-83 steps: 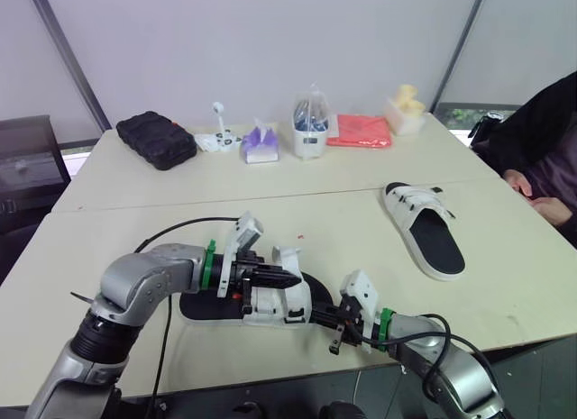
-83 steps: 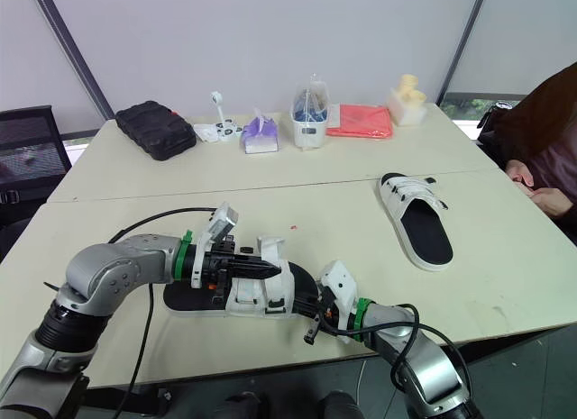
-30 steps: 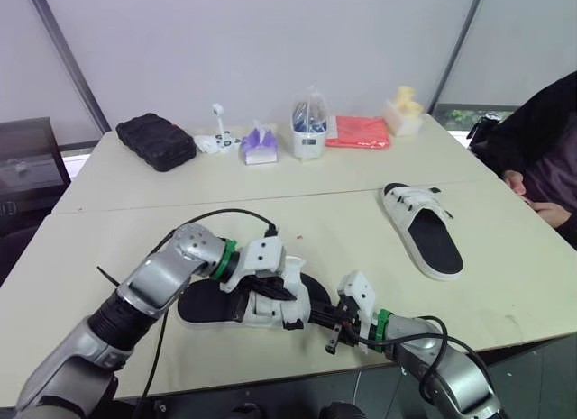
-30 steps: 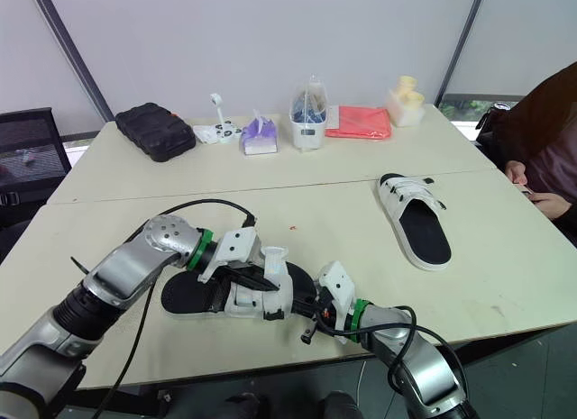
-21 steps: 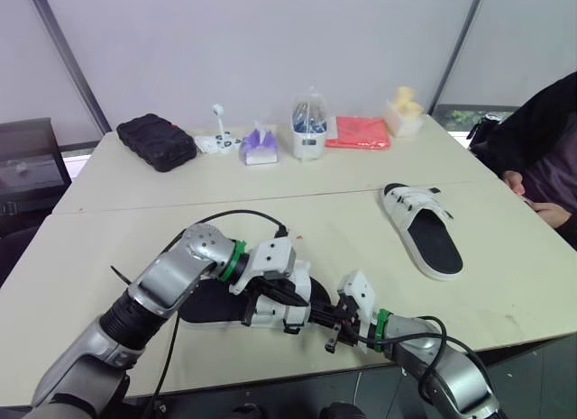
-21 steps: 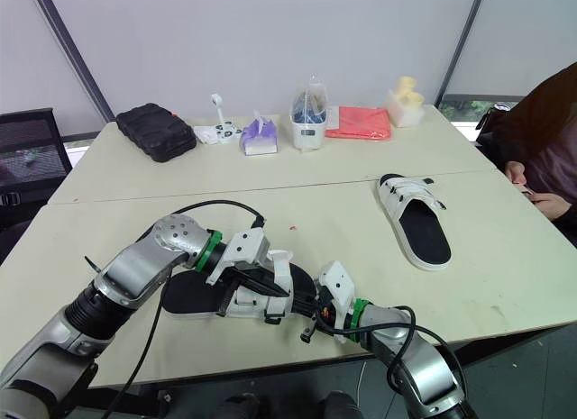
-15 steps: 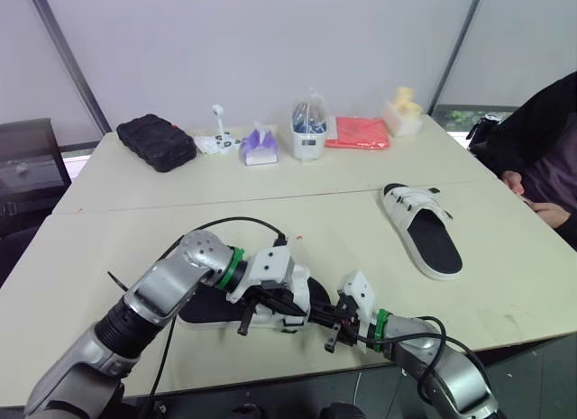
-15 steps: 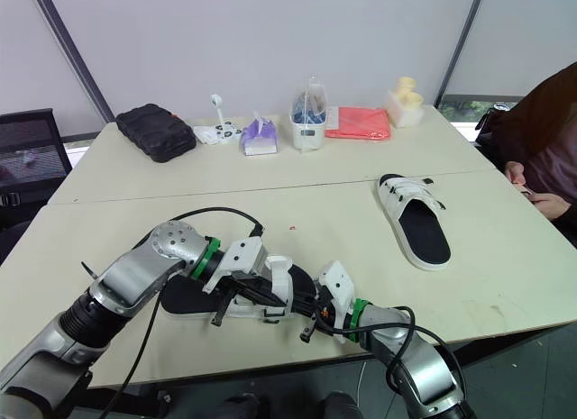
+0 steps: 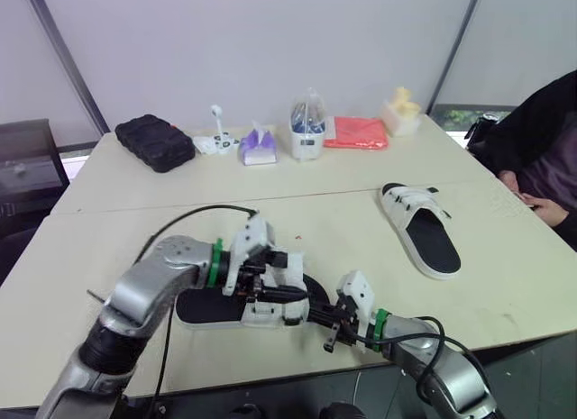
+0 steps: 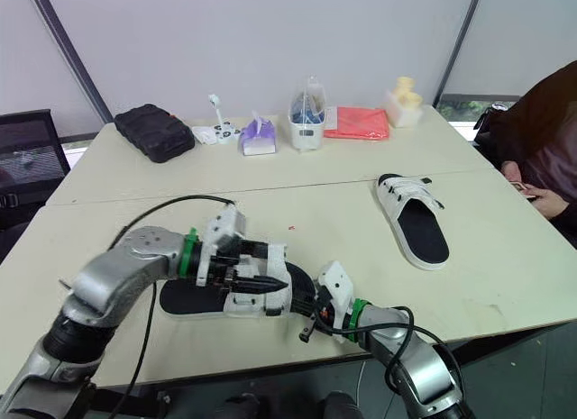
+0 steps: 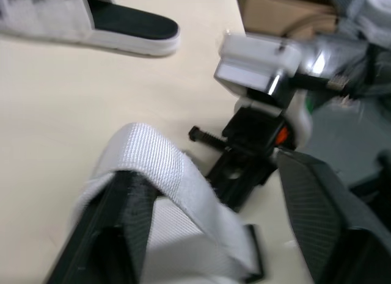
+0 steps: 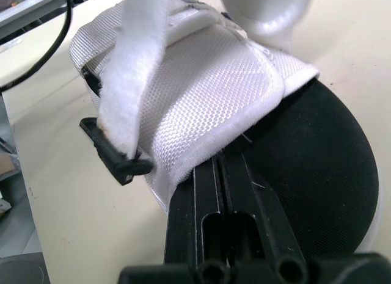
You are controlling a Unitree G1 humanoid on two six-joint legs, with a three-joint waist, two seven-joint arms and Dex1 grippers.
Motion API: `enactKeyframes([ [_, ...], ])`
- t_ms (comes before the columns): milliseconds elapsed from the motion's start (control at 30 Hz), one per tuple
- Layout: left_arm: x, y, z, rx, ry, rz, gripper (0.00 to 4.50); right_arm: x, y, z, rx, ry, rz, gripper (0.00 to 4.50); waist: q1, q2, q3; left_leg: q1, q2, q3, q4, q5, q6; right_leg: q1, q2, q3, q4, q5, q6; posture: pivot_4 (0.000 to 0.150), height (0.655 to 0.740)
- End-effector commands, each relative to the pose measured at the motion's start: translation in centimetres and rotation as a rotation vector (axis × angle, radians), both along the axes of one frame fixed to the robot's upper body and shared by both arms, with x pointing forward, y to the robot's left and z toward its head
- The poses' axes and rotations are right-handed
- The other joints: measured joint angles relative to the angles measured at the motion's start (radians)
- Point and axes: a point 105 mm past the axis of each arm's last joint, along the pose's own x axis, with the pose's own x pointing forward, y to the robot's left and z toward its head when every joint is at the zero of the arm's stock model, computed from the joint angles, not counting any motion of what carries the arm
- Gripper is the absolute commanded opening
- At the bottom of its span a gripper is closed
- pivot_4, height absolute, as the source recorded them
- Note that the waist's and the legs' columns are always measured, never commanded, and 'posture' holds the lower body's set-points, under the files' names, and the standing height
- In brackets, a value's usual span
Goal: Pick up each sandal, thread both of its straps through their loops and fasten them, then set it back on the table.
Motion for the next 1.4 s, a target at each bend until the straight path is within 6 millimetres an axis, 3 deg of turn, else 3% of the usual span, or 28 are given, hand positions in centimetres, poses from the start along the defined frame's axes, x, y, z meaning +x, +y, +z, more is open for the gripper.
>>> enactKeyframes([
  [33,-3.3,1.0,0.6,0.003,0.063,-0.009,2.88,0.2,-0.6,-2.1,-0.039,0.073,-0.036,0.0,0.005,0.0,0.0,0.0,0.001,0.0,0.0,0.0,0.0,0.0,0.001,0.0,0.0,0.0,0.0,0.15,0.74],
  [200,-4.9,1.4,-1.2,0.048,0.121,0.023,2.88,0.8,-0.6,-2.1,-0.018,0.081,-0.045,0.0,0.011,0.0,0.0,0.004,0.001,0.0,0.003,0.0,-0.001,0.007,0.001,0.0,-0.001,-0.002,-0.005,0.15,0.74],
  [600,-4.4,2.0,-5.1,0.138,0.169,0.081,2.88,0.9,-0.7,-2.1,-0.028,0.072,-0.042,0.0,0.011,0.0,-0.001,0.003,0.003,0.002,0.0,-0.001,-0.001,0.005,0.001,0.0,-0.002,-0.004,-0.011,0.15,0.74],
  [867,-1.1,1.5,-0.3,-0.056,0.1,0.144,2.88,0.8,-0.7,-2.1,-0.027,0.07,-0.047,0.0,0.008,-0.001,-0.001,0.003,0.003,0.002,0.001,-0.002,-0.003,0.005,0.0,-0.001,-0.002,-0.005,-0.01,0.15,0.74],
  [967,-0.5,1.1,0.4,-0.071,0.09,0.148,2.88,0.8,-0.6,-2.1,-0.026,0.069,-0.046,0.0,0.009,0.0,-0.001,0.003,0.003,0.002,0.0,0.0,-0.001,0.004,0.001,-0.001,-0.002,-0.004,-0.011,0.15,0.74],
  [1233,1.1,-0.4,-0.7,-0.055,0.101,0.16,2.88,1.0,-0.5,-2.0,-0.022,0.063,-0.054,0.0,0.01,-0.001,-0.001,0.003,0.003,0.002,0.001,0.0,-0.001,0.004,0.001,-0.001,-0.001,-0.004,-0.011,0.15,0.74],
  [1333,1.9,-1.2,-0.8,-0.072,0.096,0.173,2.05,1.0,-0.6,-2.0,-0.019,0.063,-0.065,0.0,0.011,-0.001,-0.001,0.003,0.003,0.002,0.001,0.0,-0.001,0.005,0.001,-0.002,-0.001,-0.004,-0.011,0.15,0.74],
  [1400,2.0,-1.4,-0.7,-0.081,0.094,0.176,1.0,1.0,-0.6,-2.0,-0.018,0.063,-0.07,0.0,0.008,-0.001,-0.001,0.003,0.003,0.002,0.001,0.0,-0.001,0.005,0.001,-0.001,-0.002,-0.004,-0.01,0.15,0.74],
])
